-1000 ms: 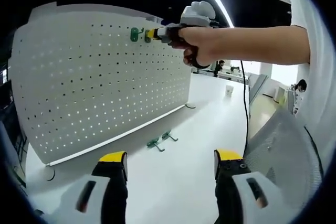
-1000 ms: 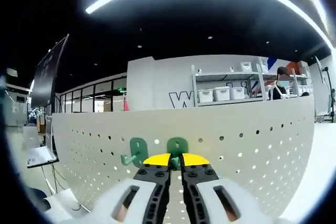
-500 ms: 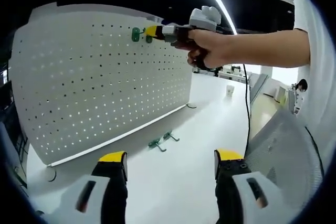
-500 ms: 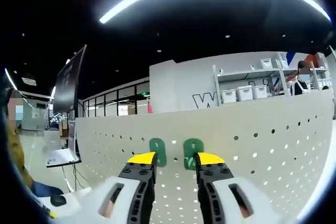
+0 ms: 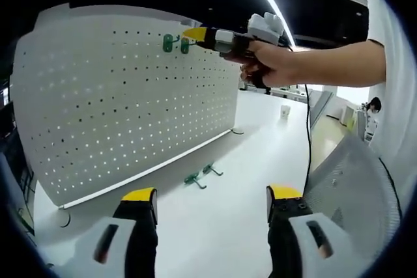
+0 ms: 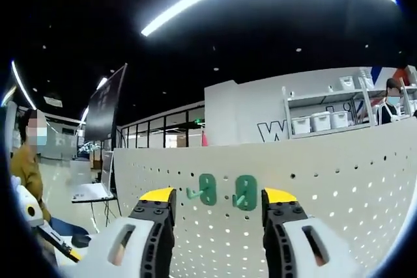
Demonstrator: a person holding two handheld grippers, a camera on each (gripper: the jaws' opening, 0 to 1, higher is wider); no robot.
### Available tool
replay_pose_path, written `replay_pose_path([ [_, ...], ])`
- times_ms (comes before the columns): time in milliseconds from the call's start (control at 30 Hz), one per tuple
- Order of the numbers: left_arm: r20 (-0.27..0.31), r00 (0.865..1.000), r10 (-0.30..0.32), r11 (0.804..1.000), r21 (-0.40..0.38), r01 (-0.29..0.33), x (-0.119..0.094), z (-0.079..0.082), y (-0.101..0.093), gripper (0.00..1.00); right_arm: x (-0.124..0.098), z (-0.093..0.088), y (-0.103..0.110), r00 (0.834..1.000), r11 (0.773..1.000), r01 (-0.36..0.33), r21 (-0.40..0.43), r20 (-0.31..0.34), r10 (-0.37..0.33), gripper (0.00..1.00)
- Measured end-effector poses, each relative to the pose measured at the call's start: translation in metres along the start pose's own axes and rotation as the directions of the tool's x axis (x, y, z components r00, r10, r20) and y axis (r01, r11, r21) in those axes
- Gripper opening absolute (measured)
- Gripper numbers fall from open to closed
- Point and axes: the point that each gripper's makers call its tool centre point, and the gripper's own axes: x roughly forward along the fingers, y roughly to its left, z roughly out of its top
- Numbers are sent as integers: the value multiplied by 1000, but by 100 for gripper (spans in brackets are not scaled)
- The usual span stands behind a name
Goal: Insert the hook assembly into the mounting plate slot until the hook locks in place.
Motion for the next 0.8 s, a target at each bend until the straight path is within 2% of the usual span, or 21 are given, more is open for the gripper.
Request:
replay_pose_path([
  [300,1,1000,-8,1000,4,8,1,1,-2,70,-4,1,-2,1000,1000,-8,-3,-2,8,54],
  [400,-2,1000,-9,1000,3,9,0,0,-2,70,-9,-1,-1,999,998,-35,-55,-20,34,55],
  [600,-2,1000,-11,1000,-2,11,0,0,-3,70,-15,5,1,997,996,-78,-46,4,78,57],
  [800,7,1000,-4,1000,-13,5,-1,2,0,70,-17,5,3,995,994,-96,-60,-2,96,56],
])
